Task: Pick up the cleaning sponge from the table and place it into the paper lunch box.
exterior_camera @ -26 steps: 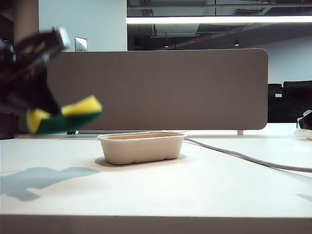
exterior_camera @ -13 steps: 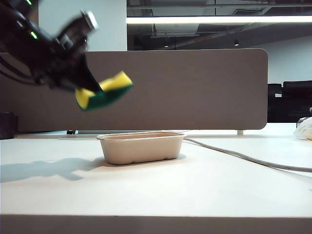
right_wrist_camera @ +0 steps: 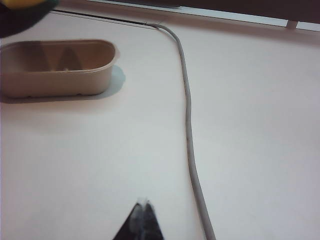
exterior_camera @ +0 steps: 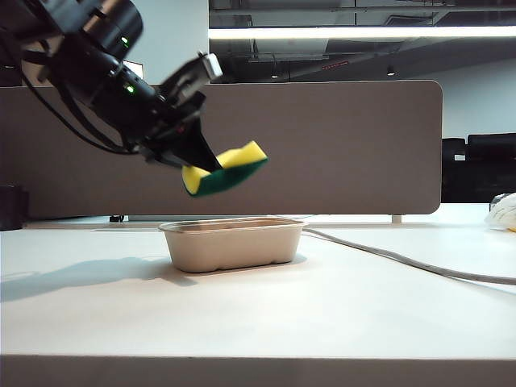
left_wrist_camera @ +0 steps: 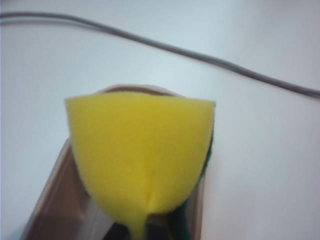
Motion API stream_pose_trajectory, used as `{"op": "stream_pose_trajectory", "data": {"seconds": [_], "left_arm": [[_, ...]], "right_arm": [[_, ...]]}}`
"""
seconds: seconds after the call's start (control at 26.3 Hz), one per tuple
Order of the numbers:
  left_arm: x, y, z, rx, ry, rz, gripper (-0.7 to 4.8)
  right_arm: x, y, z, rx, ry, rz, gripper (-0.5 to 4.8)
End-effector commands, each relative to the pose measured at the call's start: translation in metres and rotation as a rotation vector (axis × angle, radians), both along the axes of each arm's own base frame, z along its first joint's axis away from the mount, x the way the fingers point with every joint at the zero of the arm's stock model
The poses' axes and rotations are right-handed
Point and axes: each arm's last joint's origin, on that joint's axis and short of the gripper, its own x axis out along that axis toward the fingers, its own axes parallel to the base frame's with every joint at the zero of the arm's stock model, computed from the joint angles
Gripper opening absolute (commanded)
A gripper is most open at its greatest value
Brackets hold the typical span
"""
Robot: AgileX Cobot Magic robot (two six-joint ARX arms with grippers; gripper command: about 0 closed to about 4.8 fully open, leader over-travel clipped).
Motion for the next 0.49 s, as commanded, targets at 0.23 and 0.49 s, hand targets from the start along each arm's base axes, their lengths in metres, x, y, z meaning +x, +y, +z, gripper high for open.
{"op": "stream_pose_trajectory", "data": {"seconds": [0.23,0.49], "left_arm": [[0.0047,-0.0036,-0.0037,0.014,0.016,-0.001,2.74],[0.0067,-0.0029,-0.0024,0.028,-0.011,0.035,4.79]], "right_arm": [[0.0002,0.0001,0.0016,0.007,-0.013,-0.001,-0.05],[0.0002,0.0002,0.0016,0.007,-0.014,0.0,-0.05]]}}
